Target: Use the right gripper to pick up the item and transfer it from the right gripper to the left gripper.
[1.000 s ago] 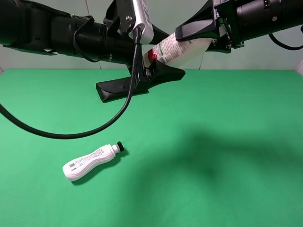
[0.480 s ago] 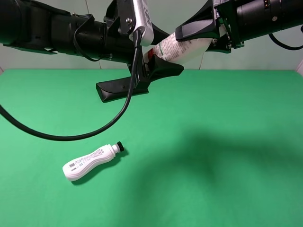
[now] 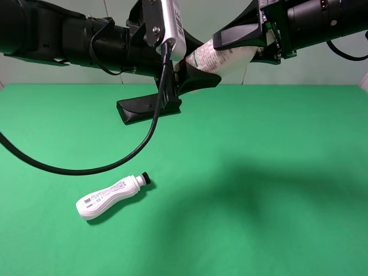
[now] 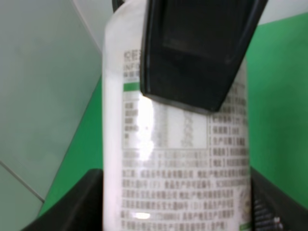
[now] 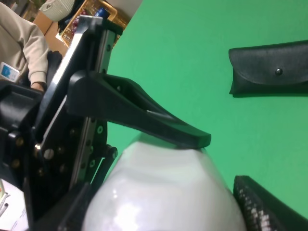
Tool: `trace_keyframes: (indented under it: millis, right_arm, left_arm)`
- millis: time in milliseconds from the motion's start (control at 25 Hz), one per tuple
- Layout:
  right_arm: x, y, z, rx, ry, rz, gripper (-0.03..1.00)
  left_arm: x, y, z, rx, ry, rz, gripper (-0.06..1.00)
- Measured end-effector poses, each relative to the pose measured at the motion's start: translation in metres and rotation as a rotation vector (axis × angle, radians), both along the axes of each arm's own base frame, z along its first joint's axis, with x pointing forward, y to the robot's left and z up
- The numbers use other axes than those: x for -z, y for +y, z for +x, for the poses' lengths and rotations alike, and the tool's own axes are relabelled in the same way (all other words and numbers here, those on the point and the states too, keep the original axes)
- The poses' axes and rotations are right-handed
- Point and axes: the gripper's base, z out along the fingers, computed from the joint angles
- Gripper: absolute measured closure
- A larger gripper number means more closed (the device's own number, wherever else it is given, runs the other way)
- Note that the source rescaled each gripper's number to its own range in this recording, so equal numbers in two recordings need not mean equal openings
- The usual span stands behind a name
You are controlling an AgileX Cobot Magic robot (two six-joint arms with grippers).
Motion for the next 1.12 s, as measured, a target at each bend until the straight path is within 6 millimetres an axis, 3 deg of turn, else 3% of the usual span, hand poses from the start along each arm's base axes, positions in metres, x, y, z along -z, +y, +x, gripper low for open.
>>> trace_keyframes:
  millis: [760,840,920,1000,1120]
  right_arm:
    - [0.0001,0.0,0.0,0.003,0.006,0.001,0.93]
    - [0.0,0.0001,-0.0002,0.001,0.007,0.003,0.78]
    - [-0.0017,0.0002,-0.0002,0.003,0.004,0.01,0.44]
    - [-0.0042,0.0001,-0.0005,0.007,-0.004,0.014,0.21]
    - [-0.0049,0.0,0.0,0.013,-0.008,0.016,0.05]
  left_arm:
    - [0.0003,0.0003,0.0004,-0.011,0.014,-0.002,0.86]
    - [0.0003,0.0003,0.0004,-0.013,0.015,-0.002,0.86]
    - [0.0018,0.0008,0.0013,-0.02,0.014,0.009,0.86]
    - [0.0034,0.0011,0.0018,-0.024,0.015,0.017,0.86]
    - [0.0044,0.0014,0.0024,-0.031,0.019,0.02,0.86]
